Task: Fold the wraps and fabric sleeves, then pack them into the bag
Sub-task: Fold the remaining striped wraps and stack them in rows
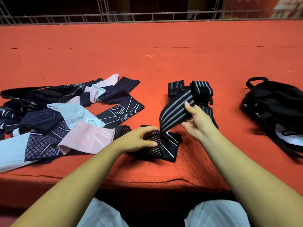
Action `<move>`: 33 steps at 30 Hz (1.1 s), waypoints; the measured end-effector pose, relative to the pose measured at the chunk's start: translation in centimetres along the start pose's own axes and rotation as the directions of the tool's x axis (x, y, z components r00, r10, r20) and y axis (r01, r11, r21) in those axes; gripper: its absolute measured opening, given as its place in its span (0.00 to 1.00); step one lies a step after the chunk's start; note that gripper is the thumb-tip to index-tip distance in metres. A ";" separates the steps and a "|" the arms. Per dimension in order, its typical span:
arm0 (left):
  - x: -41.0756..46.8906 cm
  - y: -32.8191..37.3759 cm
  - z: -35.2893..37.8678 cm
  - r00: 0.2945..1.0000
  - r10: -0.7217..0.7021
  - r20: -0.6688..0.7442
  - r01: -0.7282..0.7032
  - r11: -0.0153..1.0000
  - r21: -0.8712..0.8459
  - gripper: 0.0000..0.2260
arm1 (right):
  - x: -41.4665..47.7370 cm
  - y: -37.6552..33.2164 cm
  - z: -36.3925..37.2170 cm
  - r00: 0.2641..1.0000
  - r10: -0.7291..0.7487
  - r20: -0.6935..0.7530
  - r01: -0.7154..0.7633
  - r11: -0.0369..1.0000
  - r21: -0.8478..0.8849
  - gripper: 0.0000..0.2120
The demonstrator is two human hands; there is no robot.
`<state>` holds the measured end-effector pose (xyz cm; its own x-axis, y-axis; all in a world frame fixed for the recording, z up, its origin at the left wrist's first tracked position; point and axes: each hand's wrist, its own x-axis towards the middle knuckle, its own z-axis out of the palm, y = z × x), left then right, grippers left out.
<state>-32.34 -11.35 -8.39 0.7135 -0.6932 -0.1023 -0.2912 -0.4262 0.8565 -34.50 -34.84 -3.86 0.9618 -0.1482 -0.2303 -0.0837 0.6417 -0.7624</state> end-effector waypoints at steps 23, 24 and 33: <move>-0.4 8.3 0.6 0.923 -0.270 -0.273 0.035 0.767 -0.640 0.21 | -7.9 -2.9 2.9 0.890 -0.105 0.445 0.448 0.389 -0.805 0.08; -0.8 7.8 1.2 0.930 -0.257 -0.262 0.009 0.730 -0.684 0.20 | -8.2 -2.7 2.6 0.880 -0.094 0.465 0.463 0.382 -0.800 0.06; -2.7 5.5 3.5 0.914 -0.206 -0.350 -0.134 0.660 -0.739 0.10 | -9.7 -0.3 -0.4 0.938 -0.276 0.208 0.344 0.684 -0.644 0.09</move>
<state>-38.11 -13.85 -5.20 0.9350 -0.3421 -0.0932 0.1831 0.2408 0.9531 -43.93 -33.86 -1.67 0.9799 -0.1594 0.1200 0.1055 -0.0965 -0.9897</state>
